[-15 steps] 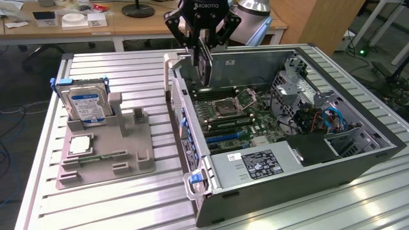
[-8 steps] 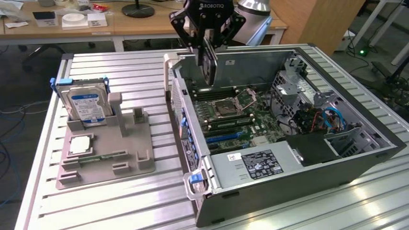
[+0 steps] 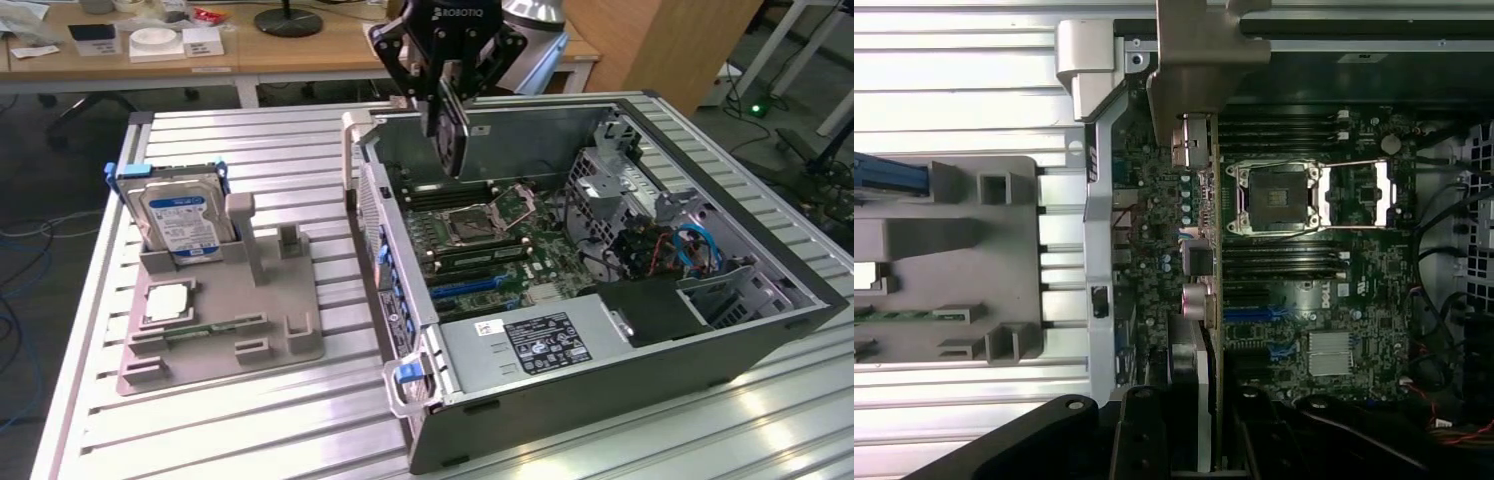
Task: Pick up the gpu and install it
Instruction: 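Pick up the gpu and move the gpu toward the slot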
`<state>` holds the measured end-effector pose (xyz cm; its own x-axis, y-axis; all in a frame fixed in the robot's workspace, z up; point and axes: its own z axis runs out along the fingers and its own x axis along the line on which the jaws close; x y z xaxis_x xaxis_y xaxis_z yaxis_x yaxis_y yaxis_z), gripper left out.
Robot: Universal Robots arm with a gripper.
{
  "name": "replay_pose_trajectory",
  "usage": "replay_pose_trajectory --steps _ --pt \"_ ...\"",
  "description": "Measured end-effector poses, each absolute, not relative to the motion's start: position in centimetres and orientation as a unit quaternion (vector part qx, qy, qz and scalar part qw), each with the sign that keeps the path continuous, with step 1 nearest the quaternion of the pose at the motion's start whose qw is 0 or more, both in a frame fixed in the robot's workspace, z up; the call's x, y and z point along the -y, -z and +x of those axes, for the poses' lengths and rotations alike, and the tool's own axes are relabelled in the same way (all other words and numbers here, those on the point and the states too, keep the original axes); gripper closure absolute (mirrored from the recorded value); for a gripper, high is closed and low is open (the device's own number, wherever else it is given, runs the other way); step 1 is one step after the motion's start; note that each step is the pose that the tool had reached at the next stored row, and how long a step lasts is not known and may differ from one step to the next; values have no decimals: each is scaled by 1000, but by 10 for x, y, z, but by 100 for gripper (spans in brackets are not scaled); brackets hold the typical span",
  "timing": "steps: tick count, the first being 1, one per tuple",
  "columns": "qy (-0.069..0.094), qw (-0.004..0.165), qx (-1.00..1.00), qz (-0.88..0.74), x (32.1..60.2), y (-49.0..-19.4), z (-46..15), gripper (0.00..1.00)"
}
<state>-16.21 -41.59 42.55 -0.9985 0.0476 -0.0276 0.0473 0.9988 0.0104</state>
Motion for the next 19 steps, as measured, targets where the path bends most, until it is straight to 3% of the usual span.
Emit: replay_pose_trajectory --steps 19 --pt "-5 14 -1000 24 416 -425 -137 72"
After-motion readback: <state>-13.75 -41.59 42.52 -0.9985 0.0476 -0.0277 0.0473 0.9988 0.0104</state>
